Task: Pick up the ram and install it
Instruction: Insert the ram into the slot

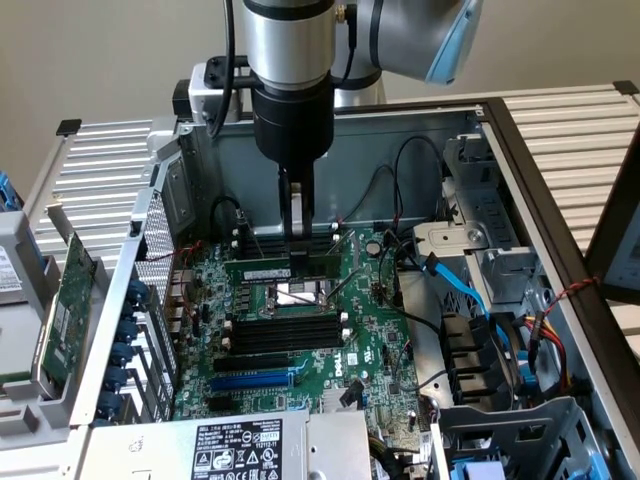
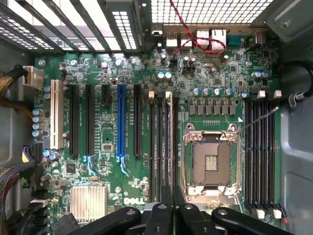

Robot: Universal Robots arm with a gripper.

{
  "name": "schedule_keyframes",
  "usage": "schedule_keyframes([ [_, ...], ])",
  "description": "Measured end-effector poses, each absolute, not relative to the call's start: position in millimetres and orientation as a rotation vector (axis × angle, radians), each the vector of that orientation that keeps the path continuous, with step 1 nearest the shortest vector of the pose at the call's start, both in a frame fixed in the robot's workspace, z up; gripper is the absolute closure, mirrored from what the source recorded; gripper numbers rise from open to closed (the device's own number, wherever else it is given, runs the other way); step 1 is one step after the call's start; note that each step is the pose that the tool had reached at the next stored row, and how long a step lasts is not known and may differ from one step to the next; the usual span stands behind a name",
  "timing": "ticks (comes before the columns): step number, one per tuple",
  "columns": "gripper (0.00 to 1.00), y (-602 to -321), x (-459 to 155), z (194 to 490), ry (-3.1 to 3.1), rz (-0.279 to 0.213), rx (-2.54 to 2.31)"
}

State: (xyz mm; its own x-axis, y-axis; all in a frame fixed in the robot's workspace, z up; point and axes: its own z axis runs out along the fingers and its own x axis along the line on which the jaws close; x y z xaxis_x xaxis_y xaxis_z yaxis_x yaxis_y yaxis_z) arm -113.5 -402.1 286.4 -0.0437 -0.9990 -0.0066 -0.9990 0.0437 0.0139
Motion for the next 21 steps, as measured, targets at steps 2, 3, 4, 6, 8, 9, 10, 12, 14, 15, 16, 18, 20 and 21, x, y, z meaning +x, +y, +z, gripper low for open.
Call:
schedule_keyframes([
  [2, 0.88, -402, -113, 285, -2.265, -0.023, 2.169],
  [3, 0.88, -402, -113, 284, -2.265, -0.023, 2.17],
  [4, 0.88, -402, -113, 283, -2.265, -0.023, 2.17],
  [6, 0.88, -402, -113, 280, -2.265, -0.023, 2.17],
  [8, 0.88, -402, -113, 277, -2.265, -0.023, 2.17],
  [9, 0.88, -403, -113, 276, -2.264, -0.023, 2.171],
  [10, 0.88, -403, -113, 276, -2.264, -0.023, 2.171],
  [12, 0.88, -403, -113, 274, -2.264, -0.022, 2.171],
  [14, 0.88, -403, -113, 273, -2.264, -0.022, 2.171],
  [15, 0.88, -404, -113, 273, -2.263, -0.021, 2.17],
  [16, 0.88, -404, -113, 272, -2.263, -0.021, 2.17],
  [18, 0.88, -404, -113, 271, -2.262, -0.019, 2.17],
  [20, 0.88, -404, -113, 271, -2.261, -0.016, 2.169],
  [21, 0.88, -404, -113, 270, -2.26, -0.014, 2.168],
])
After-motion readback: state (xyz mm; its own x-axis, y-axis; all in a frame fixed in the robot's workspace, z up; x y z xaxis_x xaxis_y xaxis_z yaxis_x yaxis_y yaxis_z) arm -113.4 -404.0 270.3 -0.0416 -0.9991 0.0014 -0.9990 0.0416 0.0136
